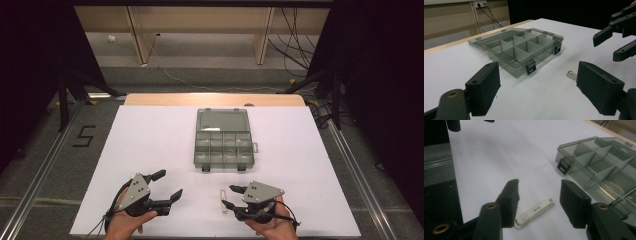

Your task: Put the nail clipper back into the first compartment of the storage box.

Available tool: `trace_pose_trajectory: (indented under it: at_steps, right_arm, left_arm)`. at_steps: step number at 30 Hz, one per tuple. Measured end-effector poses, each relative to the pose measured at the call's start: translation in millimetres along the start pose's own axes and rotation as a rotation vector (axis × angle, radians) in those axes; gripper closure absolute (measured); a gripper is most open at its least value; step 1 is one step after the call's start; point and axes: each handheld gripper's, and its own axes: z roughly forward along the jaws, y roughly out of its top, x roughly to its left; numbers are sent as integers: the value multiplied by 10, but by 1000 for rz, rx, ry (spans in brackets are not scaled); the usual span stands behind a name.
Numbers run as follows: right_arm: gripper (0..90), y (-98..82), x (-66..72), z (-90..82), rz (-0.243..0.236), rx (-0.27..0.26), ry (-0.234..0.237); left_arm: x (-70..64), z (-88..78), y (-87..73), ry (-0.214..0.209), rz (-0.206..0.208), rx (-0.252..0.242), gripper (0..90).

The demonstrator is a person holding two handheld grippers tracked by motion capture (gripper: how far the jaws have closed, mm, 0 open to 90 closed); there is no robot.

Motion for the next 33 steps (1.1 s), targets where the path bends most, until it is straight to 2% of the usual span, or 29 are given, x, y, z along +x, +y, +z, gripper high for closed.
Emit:
trace_pose_trajectory:
  at_steps: [1,2,3,4,5,8,10,12,14,19,26,29,33]
  right_arm:
    - [568,0,0,0,0,0,0]
    - [647,1,6,45,-27,28,14]
    - [647,1,6,45,-27,28,14]
    - [710,-6,0,92,-42,58,21]
    - [710,-6,0,92,-42,58,21]
    - [786,-9,-15,145,-61,94,33]
    - [856,-13,-3,197,-83,117,62]
    - [871,-12,10,212,-95,127,71]
    - [900,-11,61,279,-136,155,99]
    - [900,-24,116,360,-170,196,118]
    - [900,-50,160,438,-174,252,135]
    - [900,-69,199,476,-203,275,145]
    - [900,-79,204,480,-204,293,146]
  left_arm:
    - [0,2,-1,0,0,1,188]
    - [-1,4,-2,-1,0,2,189]
    - [-2,6,-3,-2,-2,2,189]
    - [-2,11,-5,-6,-1,-2,188]
    - [-2,11,-5,-6,-1,-2,189]
    - [-2,11,-5,-6,-2,-2,189]
    - [-2,11,-6,-7,-1,-2,189]
    - [-2,11,-6,-7,-2,-2,189]
    - [-3,11,-7,-7,-2,-1,189]
    - [-6,10,-6,-7,-2,-2,189]
    - [-5,4,-3,-3,1,2,189]
    - [-5,4,-2,-2,1,1,190]
    - [-8,0,-1,-2,-1,1,190]
